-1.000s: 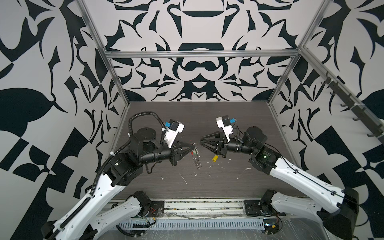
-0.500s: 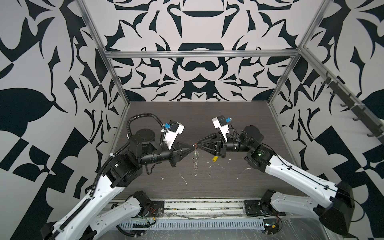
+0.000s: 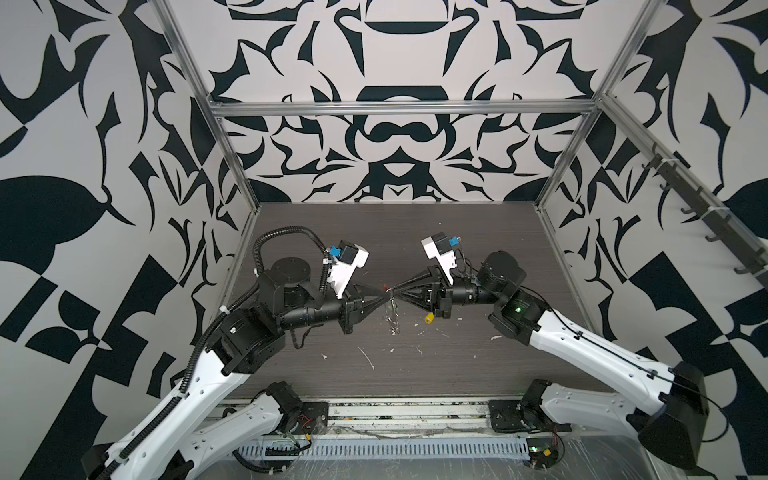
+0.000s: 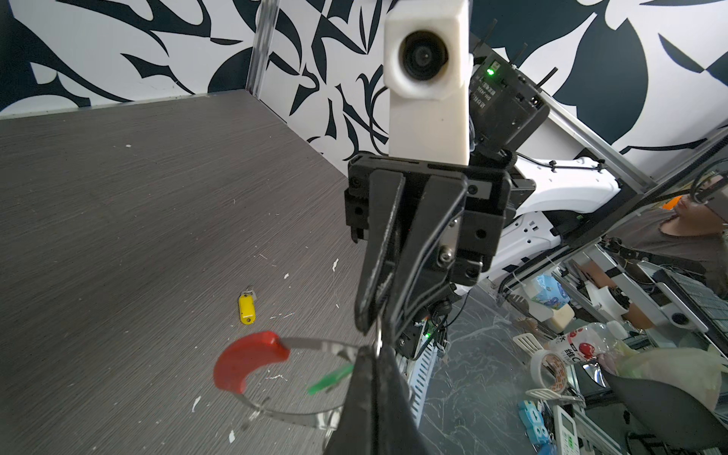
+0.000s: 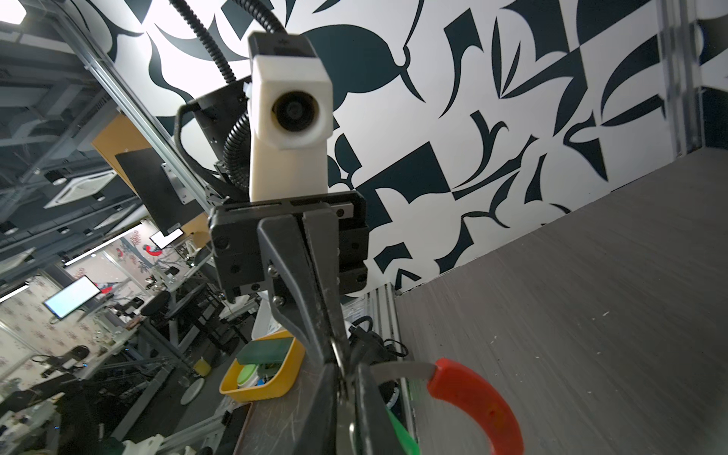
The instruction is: Remove the keys from the keyring
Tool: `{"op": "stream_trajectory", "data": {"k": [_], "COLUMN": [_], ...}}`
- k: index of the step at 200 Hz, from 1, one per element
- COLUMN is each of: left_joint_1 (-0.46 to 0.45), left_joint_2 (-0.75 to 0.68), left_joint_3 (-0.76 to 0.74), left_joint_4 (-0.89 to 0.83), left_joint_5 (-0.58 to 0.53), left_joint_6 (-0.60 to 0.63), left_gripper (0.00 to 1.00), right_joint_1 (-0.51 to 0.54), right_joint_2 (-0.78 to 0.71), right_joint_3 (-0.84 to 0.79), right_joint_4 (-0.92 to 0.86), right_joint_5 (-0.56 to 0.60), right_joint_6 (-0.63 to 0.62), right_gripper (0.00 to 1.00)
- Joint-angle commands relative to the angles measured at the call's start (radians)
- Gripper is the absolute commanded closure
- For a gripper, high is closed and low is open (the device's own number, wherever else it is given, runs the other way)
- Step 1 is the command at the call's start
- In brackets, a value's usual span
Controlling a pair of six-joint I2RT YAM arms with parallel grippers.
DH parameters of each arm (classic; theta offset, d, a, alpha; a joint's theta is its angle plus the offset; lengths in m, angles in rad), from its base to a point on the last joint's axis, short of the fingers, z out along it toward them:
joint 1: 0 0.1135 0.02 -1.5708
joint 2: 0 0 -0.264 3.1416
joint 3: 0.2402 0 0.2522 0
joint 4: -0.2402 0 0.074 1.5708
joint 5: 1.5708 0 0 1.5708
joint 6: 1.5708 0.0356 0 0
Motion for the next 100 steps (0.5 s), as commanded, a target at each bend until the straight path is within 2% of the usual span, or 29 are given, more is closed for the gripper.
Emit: {"op": "stream_trajectory", "data": {"k": [1,9,23,55,78,100], "left_joint_1": [-0.001,-0.002,-0.002,-0.002,-0.001,-0.001], "left_joint_2": [-0.006,-0.006,-0.003,0.020,0.041,0.052], "left_joint_3": [-0.008,-0.008,-0.008,-0.001,0.003,0.006], "left_joint_4": [0.029,0.029,0.031,0.036,0.037,0.040], "left_joint_5": [0.010,0.001,-0.010,-0.055,-0.073,-0.070], "left_joint_6": [0.005,0.001,-0.008,-0.053,-0.066,-0.069], "left_gripper": [1.00,1.00,1.00,1.00,1.00,1.00], "right_joint_1": [0.007,0.008,0.016,0.116,0.206,0.247], "right_joint_2": [-0.020,-0.025,-0.041,-0.061,-0.054,-0.053], "right_joint_3": [0.048,0.055,0.083,0.161,0.193,0.197], "right_joint_4": [0.025,-0.003,-0.115,-0.404,-0.486,-0.501], "right_joint_5": [0.005,0.024,0.085,0.378,0.558,0.647], "right_joint_6": [-0.015,-0.033,-0.104,-0.322,-0.443,-0.495], "right_gripper": [0.95,1.00,1.00,1.00,1.00,1.00]}}
